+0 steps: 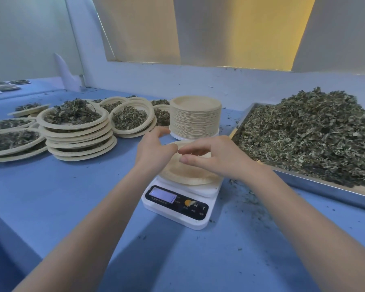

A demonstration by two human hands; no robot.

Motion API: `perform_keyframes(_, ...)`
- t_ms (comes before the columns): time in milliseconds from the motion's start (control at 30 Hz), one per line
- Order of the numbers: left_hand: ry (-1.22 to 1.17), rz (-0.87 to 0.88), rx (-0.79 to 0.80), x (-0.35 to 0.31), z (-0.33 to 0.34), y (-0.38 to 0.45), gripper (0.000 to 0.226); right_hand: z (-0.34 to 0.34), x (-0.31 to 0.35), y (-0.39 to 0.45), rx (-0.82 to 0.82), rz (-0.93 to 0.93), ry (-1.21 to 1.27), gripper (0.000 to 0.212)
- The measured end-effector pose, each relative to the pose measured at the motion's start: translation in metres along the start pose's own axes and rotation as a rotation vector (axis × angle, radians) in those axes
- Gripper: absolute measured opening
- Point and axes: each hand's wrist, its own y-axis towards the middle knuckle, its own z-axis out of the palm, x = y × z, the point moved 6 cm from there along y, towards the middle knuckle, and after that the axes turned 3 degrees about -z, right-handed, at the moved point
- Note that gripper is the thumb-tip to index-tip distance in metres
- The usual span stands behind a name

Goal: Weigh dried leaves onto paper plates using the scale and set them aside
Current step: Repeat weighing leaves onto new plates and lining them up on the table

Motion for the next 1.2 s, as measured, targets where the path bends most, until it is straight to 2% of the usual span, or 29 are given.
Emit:
perform_keyframes(400, 0.054, 0.077, -0.015, -0.006, 0.001, 0.002, 0.043, -0.001, -0.006, 0.004, -0.014, 0.006, 0.019, 0.023)
perform_keyframes(533, 0.096, 0.134, -0.014, -0.026, 0.016, -0.001, 0.044, -0.013, -0.017, 0.0, -0.02, 0.056, -0.003, 0.005)
perform_keyframes(700, 0.129, 0.236, 0.065, -0.077, 0.071, -0.009, 0.047, -0.059, -0.038, -0.021, -0.123, 0.125, -0.023, 0.012)
perform_keyframes(933, 0.146, 0.237, 0.268, -0.119, 0.157, -0.029, 0.039, -0.113, -0.075, -0.079, -0.179, 0.277, -0.069, 0.014)
perform_keyframes(1200, 0.109, 0.28, 0.213, -0.112, 0.147, -0.043, 0.037, -0.092, -0.064, -0.077, -0.1, 0.24, -0.136, 0.026)
